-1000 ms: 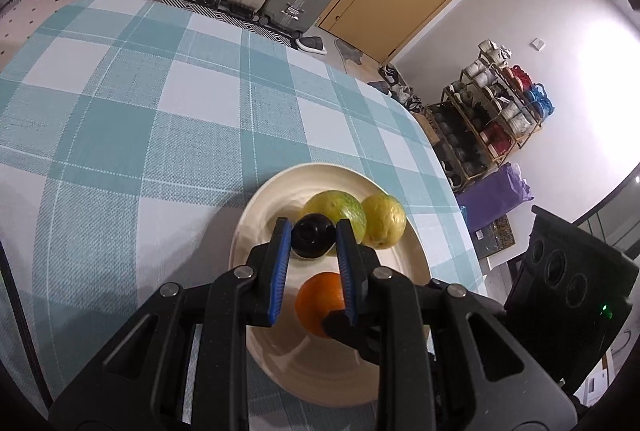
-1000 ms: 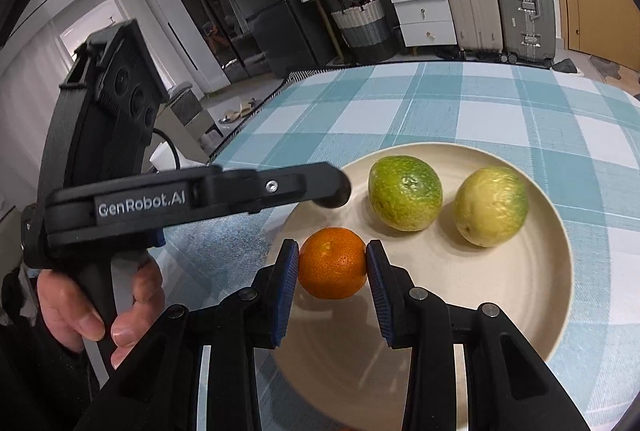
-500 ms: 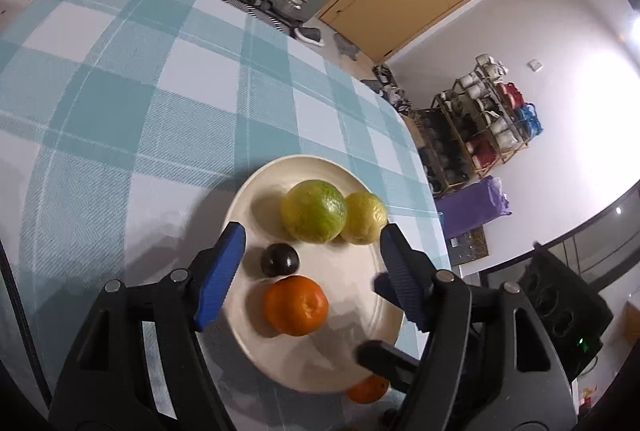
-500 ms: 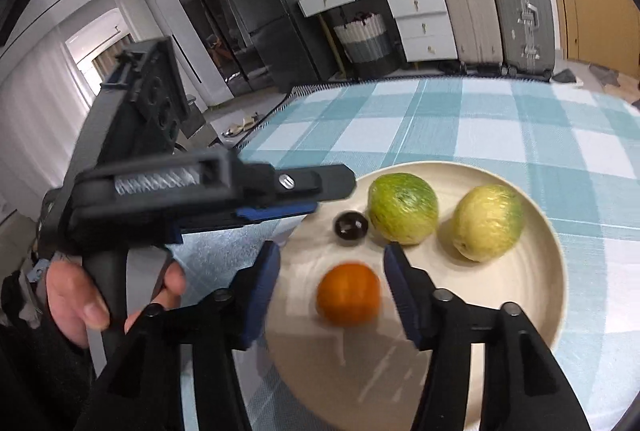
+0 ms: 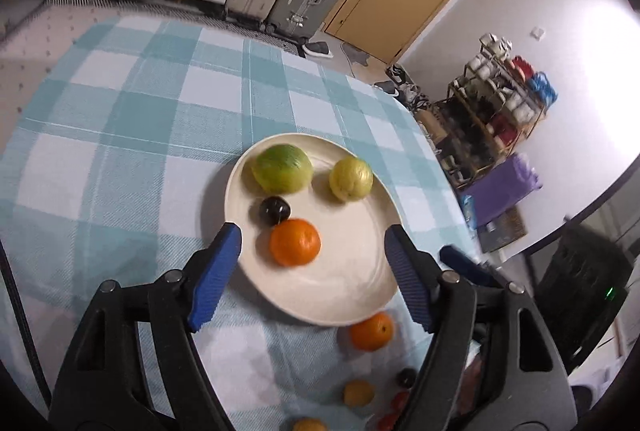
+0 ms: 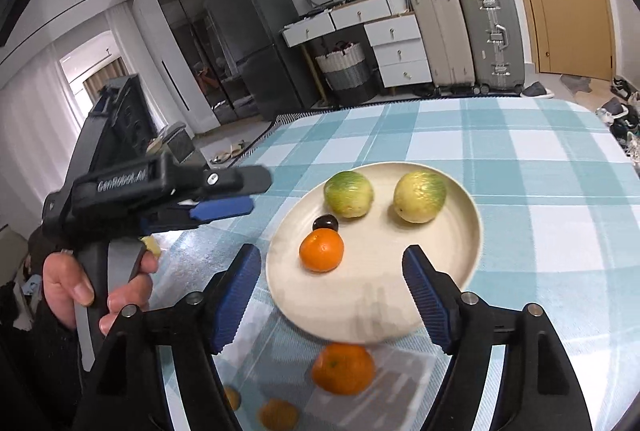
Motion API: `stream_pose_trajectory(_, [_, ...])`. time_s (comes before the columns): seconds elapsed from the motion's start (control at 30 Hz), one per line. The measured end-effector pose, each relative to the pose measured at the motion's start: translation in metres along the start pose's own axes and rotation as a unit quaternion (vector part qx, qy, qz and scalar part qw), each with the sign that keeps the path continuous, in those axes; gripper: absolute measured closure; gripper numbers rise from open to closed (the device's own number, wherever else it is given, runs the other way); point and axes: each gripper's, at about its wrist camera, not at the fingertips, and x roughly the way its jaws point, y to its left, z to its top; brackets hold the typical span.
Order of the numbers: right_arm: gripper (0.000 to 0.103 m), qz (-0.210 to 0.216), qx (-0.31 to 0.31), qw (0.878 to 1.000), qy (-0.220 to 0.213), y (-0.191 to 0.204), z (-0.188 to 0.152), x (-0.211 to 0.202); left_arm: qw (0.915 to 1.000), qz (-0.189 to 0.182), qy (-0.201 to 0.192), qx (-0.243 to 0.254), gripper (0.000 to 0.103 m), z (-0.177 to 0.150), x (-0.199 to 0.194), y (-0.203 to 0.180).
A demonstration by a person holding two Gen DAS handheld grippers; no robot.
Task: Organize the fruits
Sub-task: 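Raise both tools away from the plate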
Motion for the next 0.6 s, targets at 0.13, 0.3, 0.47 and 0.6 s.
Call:
stream_pose_trajectory(0.13, [0.020, -0.003, -0.004, 1.000, -0.010, 0.002, -0.003, -0.017, 0.9990, 0.028, -0.016, 0.031, 0.032, -0.017, -0.020, -0.017])
stream_pose_trajectory(0.3, [0.015, -0.012, -0.015, 0.999, -0.026, 0.008, -0.008, -0.037, 0.9955, 0.062, -0.042, 0.058, 0.025, -0.034, -0.046, -0.033])
stream_pose_trajectory(0.47, [0.009, -0.016, -0.007, 0.999, -0.041, 0.012, -0.014, -0.057, 0.9890, 0.111, -0.052, 0.083, 0.021, -0.053, -0.063, -0.047])
stream_pose_trajectory(0.6, [0.004, -0.021, -0.005, 0.998, -0.054, 0.016, -0.021, -0.070, 0.9877, 0.126, -0.052, 0.076, 0.020, -0.068, -0.069, -0.047])
